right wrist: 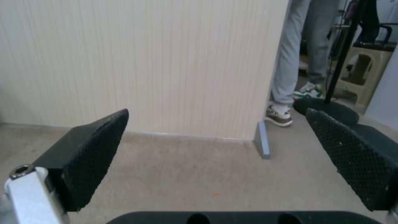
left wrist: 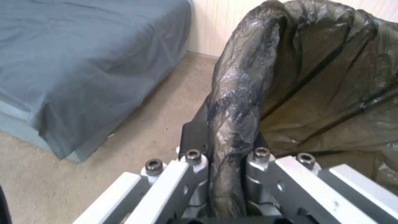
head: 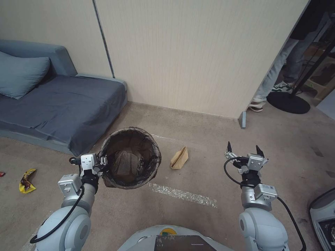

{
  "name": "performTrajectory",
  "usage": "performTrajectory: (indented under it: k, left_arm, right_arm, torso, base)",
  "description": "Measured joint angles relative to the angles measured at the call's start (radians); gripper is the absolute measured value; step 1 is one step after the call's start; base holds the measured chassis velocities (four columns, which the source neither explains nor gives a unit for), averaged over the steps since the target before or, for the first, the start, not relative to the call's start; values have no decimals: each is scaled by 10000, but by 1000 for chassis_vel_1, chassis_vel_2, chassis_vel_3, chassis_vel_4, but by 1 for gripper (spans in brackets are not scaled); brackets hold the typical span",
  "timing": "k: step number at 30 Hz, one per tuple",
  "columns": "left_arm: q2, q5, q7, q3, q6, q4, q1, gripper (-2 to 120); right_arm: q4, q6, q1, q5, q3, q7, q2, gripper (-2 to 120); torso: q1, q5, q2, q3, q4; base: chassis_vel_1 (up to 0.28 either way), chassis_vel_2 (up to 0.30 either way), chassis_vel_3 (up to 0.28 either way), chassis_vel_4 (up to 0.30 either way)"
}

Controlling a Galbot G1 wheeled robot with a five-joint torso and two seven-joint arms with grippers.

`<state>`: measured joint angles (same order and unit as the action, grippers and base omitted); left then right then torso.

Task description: Pick up the trash bin, then pick up the garbage from the floor and place it into the trash bin.

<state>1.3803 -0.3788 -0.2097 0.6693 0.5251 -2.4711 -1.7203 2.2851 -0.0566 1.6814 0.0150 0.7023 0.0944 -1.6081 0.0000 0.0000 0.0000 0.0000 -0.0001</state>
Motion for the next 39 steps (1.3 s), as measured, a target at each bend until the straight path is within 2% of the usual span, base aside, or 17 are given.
performTrajectory:
  k: [16,26,29,39]
  left_arm:
    - [-24,-42,-12,4,0,26,37,5]
    - [-68,-135,-147,26,0,-72,-76,5]
    - [-173,-287,-179,42,-76,-142,-147,5]
    - [-368,-406,-327,101,-274,-245,-315,5]
  right_arm:
    - [-198,244,-116,30,-139,-29,0,100]
    - [-349,-229,-362,-328,-49,-150,62,100]
    - [-518,-663,-647,-551,-78,-266,488,100]
    - [-1032,-1140,-1220,-1186,-246,-289,1660,100]
  torso:
    - [0,0,0,1,2]
    - [0,0,0,0,1]
    - [0,0,0,0,3]
    - [0,1,0,0,0]
  base:
    - [-92,96,96,-100]
    - [-24,16,23,-19]
    - [0,0,0,0]
    - [0,0,0,0]
